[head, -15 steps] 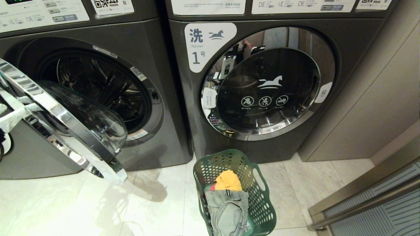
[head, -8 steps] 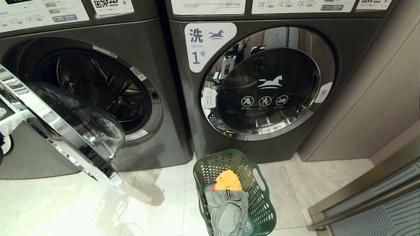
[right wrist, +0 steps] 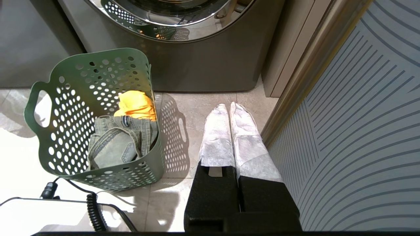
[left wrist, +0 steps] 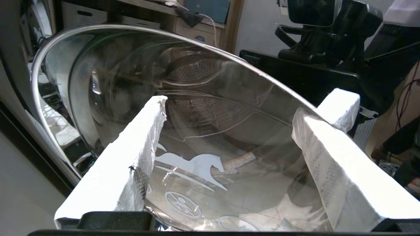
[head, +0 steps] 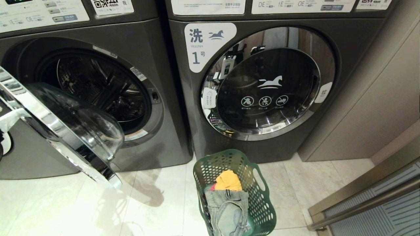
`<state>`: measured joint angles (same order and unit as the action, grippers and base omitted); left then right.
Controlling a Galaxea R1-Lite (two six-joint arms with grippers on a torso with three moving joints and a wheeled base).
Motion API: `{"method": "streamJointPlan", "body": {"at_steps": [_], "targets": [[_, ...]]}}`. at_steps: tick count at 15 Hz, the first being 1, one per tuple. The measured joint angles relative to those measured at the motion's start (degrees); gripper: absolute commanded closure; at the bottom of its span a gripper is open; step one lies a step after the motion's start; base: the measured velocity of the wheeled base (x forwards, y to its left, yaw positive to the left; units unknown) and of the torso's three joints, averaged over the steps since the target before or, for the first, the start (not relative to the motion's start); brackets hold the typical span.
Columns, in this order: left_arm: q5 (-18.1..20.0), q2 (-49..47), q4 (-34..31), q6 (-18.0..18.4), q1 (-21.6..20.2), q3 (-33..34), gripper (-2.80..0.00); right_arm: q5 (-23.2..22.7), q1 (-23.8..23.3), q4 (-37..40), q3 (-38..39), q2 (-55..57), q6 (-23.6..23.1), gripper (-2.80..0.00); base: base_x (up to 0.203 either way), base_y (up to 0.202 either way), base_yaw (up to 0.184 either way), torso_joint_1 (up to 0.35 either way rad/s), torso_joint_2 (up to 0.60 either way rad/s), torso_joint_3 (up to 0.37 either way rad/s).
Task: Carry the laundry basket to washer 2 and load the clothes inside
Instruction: Open the lid of the washing machine
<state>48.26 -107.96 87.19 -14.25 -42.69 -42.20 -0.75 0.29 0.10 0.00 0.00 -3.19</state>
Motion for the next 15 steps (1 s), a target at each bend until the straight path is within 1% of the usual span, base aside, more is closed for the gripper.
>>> {"method": "streamJointPlan", "body": {"at_steps": [8, 11, 15], "targets": [[-0.1, 0.4, -0.1, -0.3, 0.0, -1.1, -2.80, 0.0, 0.0, 0.0, 0.0, 0.0, 0.0, 0.00, 0.000, 0.000, 0.000, 0.000, 0.00, 0.000], [-0.3, 2.1, -0.3, -0.4, -0.9, -1.0, -2.80, 0.0, 0.0, 0.0, 0.0, 0.0, 0.0, 0.00, 0.000, 0.000, 0.000, 0.000, 0.00, 0.000], [-0.3, 6.7, 0.2, -3.1, -2.2, 1.1, -2.80, 0.0, 0.0, 0.0, 0.0, 0.0, 0.0, 0.00, 0.000, 0.000, 0.000, 0.000, 0.00, 0.000]]}}
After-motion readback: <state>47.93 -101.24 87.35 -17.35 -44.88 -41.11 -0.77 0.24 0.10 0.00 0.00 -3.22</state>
